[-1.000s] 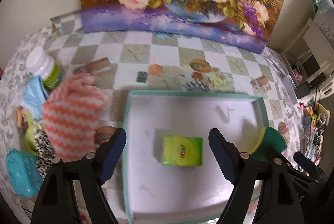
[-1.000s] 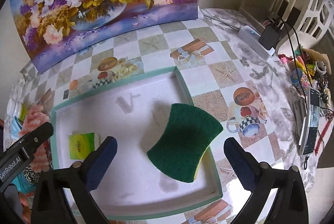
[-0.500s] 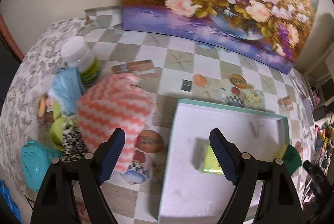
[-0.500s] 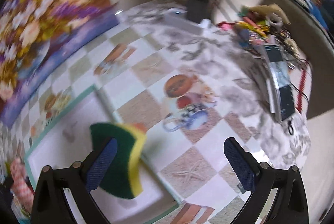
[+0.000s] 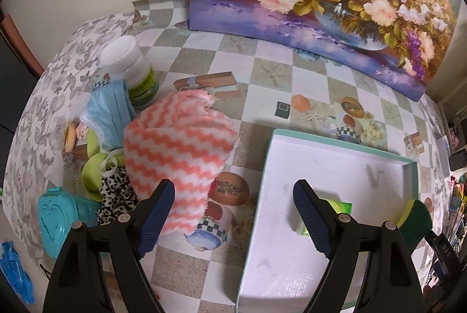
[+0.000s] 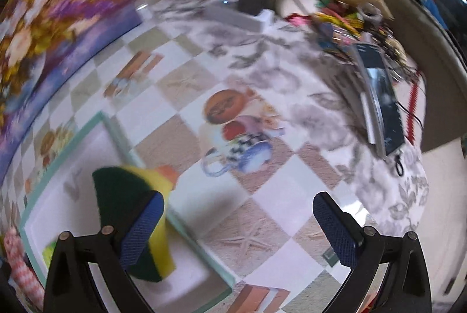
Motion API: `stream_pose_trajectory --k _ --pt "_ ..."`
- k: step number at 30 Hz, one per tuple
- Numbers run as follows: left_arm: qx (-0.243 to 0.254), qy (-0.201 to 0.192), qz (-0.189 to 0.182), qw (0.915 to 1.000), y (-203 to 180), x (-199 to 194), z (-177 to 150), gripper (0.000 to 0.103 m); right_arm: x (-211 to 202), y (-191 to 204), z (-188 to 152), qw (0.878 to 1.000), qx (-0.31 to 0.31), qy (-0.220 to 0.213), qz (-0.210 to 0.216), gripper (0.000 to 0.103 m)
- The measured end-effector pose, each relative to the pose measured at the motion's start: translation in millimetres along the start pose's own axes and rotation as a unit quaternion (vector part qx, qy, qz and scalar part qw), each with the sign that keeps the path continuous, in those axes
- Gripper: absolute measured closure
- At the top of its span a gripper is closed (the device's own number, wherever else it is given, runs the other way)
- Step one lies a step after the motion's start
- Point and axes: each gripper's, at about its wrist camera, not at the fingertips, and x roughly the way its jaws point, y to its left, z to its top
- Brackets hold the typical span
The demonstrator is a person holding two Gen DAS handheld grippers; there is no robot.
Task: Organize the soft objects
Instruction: 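Lower the sponge into the tray corner and open the right gripper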
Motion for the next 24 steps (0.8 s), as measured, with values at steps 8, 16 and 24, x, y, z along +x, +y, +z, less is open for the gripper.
stream_pose_trajectory --k 8,16,24 --pt "0.0 0.017 0.002 0.9999 2 9 -1 0.019 13 37 -14 0.997 -0.074 0.024 0.009 0.0" --pt "0.002 0.023 0.003 0.9997 3 13 -2 0.019 2 48 -16 0.995 -0.101 0.011 0.011 0.0" --pt "0.016 -0.008 -0.017 0.9997 -1 -5 4 0.019 -50 71 -17 0.989 -0.119 -0.045 0.075 0.0"
